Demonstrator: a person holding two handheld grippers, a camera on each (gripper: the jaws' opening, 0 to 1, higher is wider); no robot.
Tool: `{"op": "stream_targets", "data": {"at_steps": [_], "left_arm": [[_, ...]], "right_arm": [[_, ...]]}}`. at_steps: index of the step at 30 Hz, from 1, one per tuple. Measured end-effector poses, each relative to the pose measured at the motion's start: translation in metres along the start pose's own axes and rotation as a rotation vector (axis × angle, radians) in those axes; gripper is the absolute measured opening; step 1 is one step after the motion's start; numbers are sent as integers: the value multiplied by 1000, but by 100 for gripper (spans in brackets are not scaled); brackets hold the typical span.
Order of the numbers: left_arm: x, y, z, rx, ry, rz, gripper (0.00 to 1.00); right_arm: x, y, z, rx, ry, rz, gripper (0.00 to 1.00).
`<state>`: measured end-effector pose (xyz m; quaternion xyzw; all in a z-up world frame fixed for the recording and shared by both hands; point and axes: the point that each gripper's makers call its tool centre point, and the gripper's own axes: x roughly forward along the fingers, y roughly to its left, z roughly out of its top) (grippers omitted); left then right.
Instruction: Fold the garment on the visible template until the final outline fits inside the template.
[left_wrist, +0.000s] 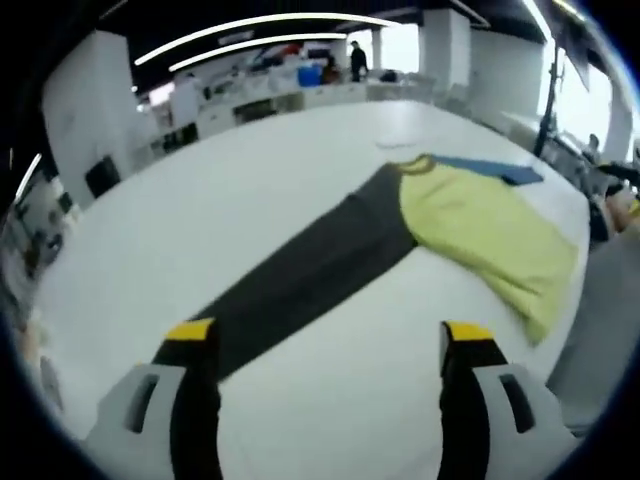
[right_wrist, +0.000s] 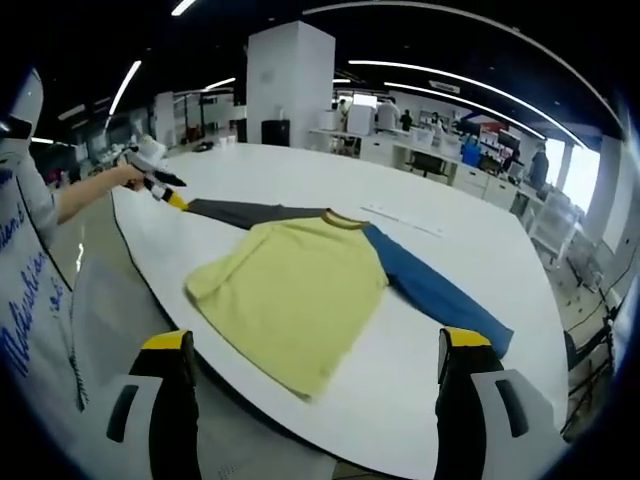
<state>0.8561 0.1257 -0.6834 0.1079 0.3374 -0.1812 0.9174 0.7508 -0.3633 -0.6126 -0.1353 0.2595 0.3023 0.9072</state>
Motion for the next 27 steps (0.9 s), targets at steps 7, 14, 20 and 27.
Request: {"op": "stream_targets", "data": {"at_steps": [7,14,20,27], "left_arm": [[-10,-31,18,55,-51,-77,96],[-20,-57,23,77,-54,-125,100],[-36,-82,32,100,-98,-171,100],[-52,-103,46,138,-130,-186,100]], "right_arm": [[1,-1,2,-8,-6,7,100],[-1,-5,3,-12,-13,6,100],[-8,-9,4,-22,-24,-2,100],[-14,-14,5,-29,-41,-15,100]]}}
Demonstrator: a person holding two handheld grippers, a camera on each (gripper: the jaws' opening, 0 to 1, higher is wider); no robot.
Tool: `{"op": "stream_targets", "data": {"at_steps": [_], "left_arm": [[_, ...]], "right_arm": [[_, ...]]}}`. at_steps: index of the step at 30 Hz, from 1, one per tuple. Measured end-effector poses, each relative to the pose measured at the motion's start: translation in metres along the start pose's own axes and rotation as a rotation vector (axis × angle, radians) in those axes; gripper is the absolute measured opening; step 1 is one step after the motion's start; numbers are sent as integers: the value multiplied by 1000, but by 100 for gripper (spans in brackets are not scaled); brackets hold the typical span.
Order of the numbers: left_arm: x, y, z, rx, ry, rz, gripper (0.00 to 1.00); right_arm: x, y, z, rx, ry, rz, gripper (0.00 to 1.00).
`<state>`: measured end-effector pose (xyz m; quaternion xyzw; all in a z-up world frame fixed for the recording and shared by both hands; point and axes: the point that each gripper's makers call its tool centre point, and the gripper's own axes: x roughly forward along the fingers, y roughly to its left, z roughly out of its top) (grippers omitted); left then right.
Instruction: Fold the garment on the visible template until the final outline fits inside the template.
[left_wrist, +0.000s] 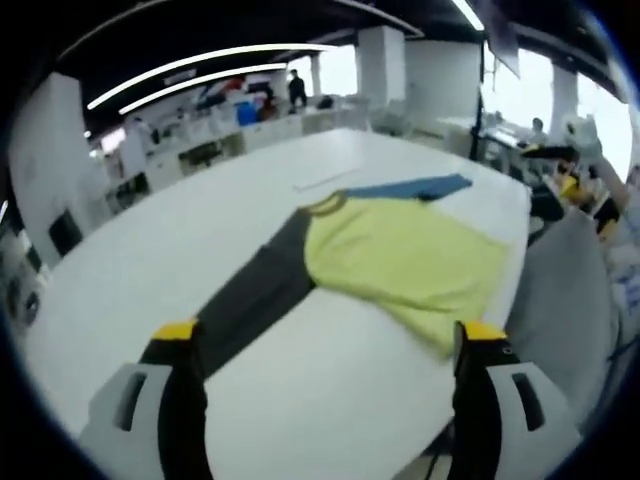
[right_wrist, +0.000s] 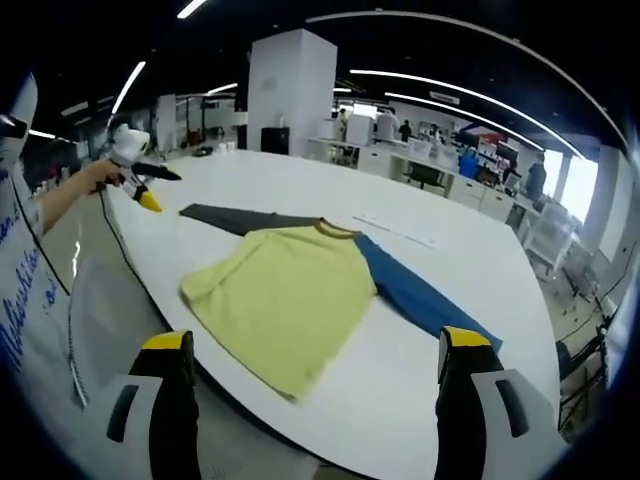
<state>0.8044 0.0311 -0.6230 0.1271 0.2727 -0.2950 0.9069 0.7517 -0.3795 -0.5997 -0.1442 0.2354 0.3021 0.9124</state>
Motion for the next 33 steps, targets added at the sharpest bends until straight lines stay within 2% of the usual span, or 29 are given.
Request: {"op": "stream_targets", "data": {"at_steps": [5,10,20,23,24,28,33], "left_arm": [[-8,-16,16,28,-38,-5,100],[-16,-31,23,34,-60,-10,100],[-27,-72,23,52,-62,-16,100],[-31,-90,26,54,-67,-75,100],[-32,-93,25,55,-55,-74,100],[-35,-97,25,82,-24,-44,100],[-43,-97,38,53,-66,-23,100]], "right_arm": [[-4,-1,-2,0,-11,3,100],[-9,-2,-5,1,-19,3,100],[-19,-3,-11,-4,-19,14,100],[-19,-3,-12,-15,-12,22,100],[-19,-2,-13,-24,-7,29,100],[-20,1,-11,-36,-8,41,100],[-22,-2,-10,-39,-14,35,100]]}}
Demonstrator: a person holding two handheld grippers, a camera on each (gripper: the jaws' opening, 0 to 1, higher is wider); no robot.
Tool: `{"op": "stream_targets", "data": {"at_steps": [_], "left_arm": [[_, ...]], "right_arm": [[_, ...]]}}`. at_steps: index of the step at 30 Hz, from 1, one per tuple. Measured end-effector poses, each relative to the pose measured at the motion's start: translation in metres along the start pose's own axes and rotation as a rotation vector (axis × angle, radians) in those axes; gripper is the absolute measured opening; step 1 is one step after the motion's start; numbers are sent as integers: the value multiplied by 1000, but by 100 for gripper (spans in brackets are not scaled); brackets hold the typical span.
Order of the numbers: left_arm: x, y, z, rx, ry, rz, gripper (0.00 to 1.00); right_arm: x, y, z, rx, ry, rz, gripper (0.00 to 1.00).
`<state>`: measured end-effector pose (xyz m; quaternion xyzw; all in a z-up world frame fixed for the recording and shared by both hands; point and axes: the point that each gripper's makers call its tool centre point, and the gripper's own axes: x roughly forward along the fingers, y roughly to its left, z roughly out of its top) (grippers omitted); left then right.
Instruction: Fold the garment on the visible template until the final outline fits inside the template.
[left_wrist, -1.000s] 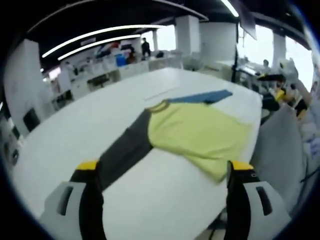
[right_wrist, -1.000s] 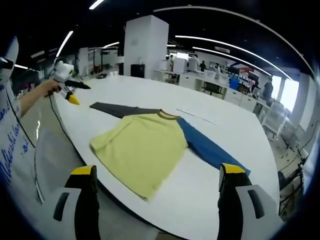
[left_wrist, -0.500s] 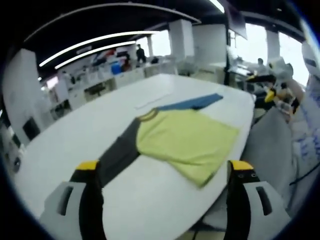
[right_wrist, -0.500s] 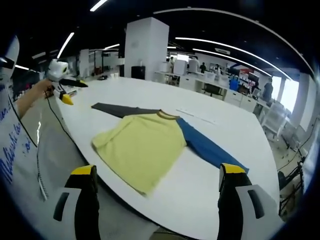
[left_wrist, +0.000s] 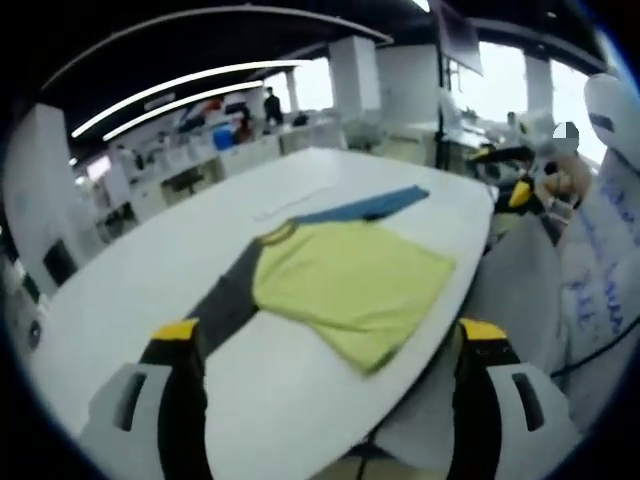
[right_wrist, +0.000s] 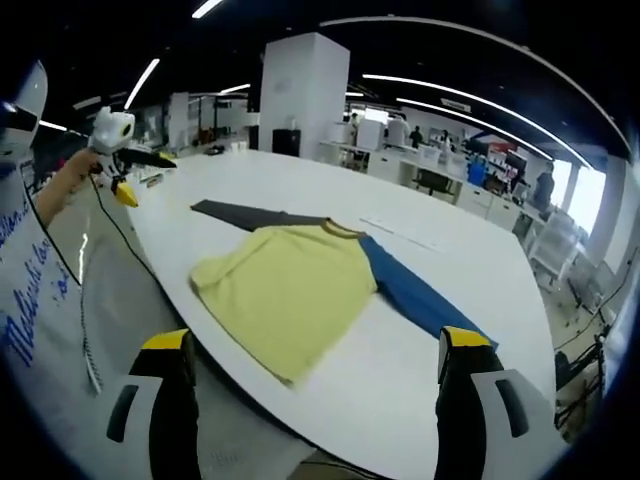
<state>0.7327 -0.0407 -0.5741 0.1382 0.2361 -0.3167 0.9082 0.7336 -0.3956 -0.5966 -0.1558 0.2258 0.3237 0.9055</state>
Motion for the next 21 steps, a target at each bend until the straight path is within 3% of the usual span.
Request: {"op": "stream_targets", "data": {"at_steps": [7,21], "left_arm": [[-5,-7,7,20,1,18,100],[0,-20,5,-9,6,8,100]], "right_arm": [[-3,1,3,-13,1,-6,100],[2,4,3,-25,12,13,100]]}}
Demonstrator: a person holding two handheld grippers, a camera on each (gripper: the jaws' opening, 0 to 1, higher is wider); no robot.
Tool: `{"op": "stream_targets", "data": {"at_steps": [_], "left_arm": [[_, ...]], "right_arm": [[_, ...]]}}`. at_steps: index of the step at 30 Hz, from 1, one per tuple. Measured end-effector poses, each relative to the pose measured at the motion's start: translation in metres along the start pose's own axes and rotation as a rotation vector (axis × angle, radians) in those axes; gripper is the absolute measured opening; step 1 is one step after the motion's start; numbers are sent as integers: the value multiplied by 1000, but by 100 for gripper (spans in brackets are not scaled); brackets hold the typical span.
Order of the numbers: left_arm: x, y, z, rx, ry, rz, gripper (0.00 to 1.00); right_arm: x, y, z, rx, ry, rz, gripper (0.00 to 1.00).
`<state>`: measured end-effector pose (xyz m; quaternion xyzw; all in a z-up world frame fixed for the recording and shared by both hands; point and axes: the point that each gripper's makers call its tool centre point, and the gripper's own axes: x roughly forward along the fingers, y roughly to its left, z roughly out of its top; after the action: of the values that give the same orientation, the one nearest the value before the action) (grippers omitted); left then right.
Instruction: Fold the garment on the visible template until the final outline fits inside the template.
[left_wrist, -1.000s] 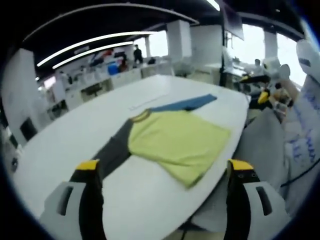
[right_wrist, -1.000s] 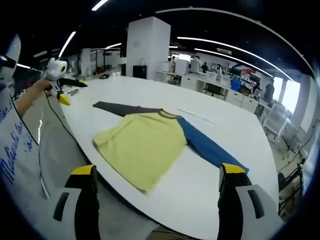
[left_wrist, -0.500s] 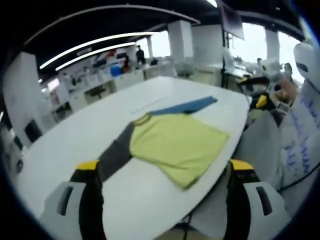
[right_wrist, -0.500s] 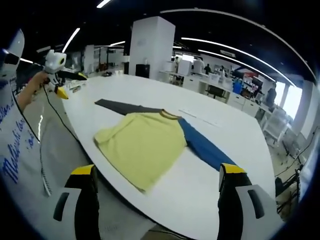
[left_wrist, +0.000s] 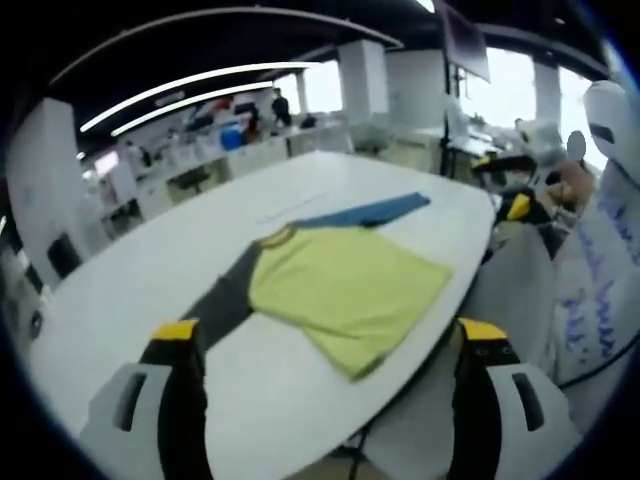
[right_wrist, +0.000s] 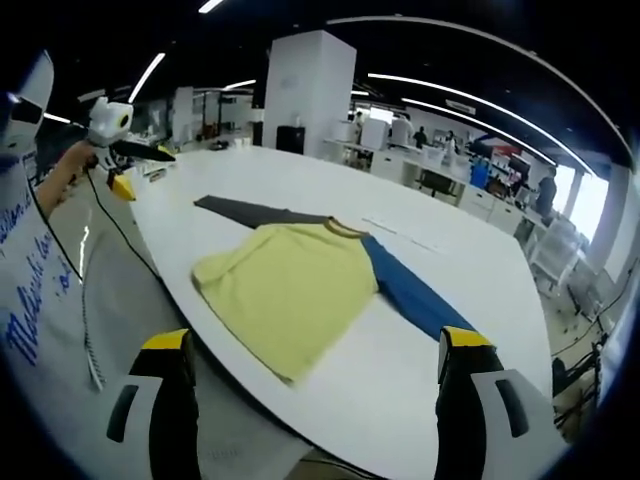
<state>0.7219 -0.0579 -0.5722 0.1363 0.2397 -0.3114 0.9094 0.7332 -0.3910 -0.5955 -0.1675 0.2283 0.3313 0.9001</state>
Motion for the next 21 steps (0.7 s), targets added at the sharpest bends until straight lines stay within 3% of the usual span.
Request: {"op": "stream_targets", "data": {"at_steps": [5,13,18,21], "left_arm": [[9,3,-4,-1,13,-7,100],[24,-14,-8,-3,33,-47,96],[33,-23,-7,1,32,-80,87],[40,-30,-12,32,65,-105,82]], "right_arm": [[4,3,-2,-8,13,18,100],[11,4,-7,1,32,23,100],[18,10,-11,3,39,53,100],[23,12,-13,10,43,70,99]]}}
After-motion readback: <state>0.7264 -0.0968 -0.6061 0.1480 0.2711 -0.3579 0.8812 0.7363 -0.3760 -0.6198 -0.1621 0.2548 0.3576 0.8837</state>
